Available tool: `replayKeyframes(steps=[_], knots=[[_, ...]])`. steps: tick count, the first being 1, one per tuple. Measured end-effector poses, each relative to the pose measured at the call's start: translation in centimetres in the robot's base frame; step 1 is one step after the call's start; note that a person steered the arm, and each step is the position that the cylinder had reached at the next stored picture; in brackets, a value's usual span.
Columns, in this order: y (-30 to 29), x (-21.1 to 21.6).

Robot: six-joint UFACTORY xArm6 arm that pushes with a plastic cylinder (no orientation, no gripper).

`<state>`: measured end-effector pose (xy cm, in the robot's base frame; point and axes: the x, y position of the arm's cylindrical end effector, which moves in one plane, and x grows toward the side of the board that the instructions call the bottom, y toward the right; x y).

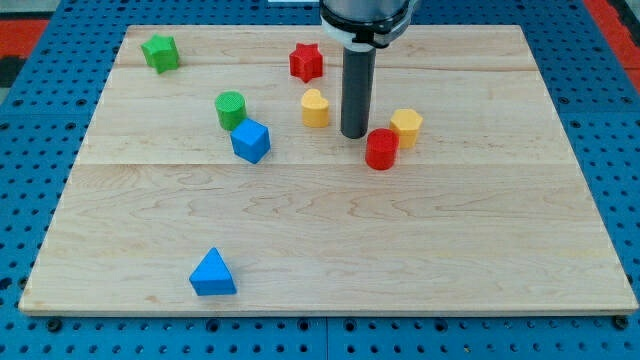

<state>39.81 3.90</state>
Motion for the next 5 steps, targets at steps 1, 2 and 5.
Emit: replayKeyframes(steps=[1,2,5], knots=[[-5.2,0.7],[-8.3,-3.2],[0.8,-1.0]])
